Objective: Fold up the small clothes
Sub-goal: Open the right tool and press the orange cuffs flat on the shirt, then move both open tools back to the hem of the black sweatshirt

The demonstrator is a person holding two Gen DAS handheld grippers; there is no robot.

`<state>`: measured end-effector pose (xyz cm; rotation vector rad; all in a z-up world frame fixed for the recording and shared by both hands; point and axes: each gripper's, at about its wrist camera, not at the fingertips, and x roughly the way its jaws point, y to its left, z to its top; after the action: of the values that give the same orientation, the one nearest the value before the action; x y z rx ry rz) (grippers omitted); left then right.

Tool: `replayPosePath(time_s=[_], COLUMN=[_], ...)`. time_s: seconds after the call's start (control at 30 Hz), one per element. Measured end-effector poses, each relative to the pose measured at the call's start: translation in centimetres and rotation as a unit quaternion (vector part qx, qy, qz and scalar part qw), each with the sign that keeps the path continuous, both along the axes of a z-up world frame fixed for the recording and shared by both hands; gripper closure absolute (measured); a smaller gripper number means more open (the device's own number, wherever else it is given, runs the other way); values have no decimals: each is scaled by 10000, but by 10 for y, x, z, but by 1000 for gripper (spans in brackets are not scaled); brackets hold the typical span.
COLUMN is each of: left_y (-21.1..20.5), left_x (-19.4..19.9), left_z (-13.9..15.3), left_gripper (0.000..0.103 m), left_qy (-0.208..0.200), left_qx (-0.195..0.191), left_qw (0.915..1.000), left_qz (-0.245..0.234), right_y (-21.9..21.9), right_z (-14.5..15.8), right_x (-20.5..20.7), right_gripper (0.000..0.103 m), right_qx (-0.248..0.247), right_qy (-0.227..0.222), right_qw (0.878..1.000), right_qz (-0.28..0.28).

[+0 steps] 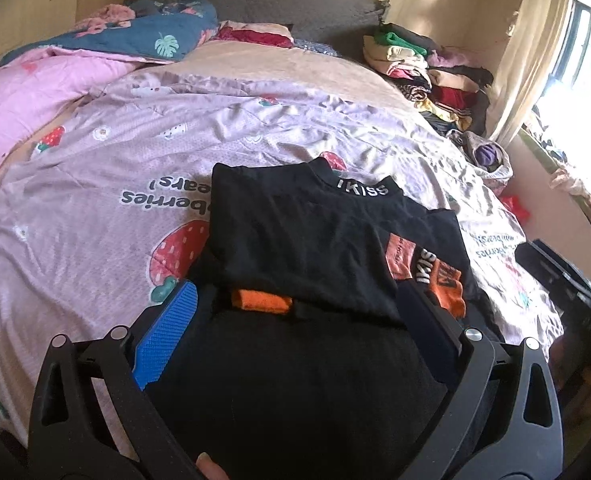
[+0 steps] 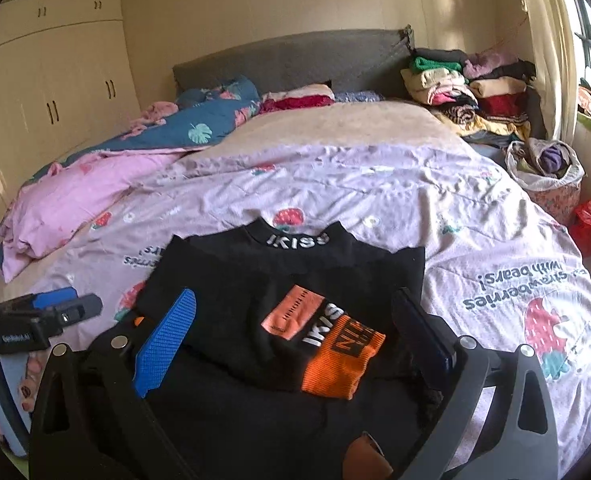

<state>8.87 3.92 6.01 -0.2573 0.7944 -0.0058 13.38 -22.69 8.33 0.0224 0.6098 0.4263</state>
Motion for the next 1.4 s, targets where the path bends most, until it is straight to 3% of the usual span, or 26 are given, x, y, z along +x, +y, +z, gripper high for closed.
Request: replayPosePath(time_s=[0.13,0.63,1.4], left_y=[3,31,64], left_x=[-12,-47,-83], left_z=[6,9,-12], left_gripper=[10,10,10], left_qy=[-111,-248,-59], left_qx=[-45,-39,-43], left_qw=[9999,9997,9999], left_qz=[-61,9,120], right_y=[0,-15,-54], right_z=[4,-17,-54], right_x=[-14,-50,-100], right_gripper=[5,5,5], right_qx=[54,-123,-458], right_qy=[-105,196,755], right_qw=[9999,9991,9927], right_qz=[13,-355,-820])
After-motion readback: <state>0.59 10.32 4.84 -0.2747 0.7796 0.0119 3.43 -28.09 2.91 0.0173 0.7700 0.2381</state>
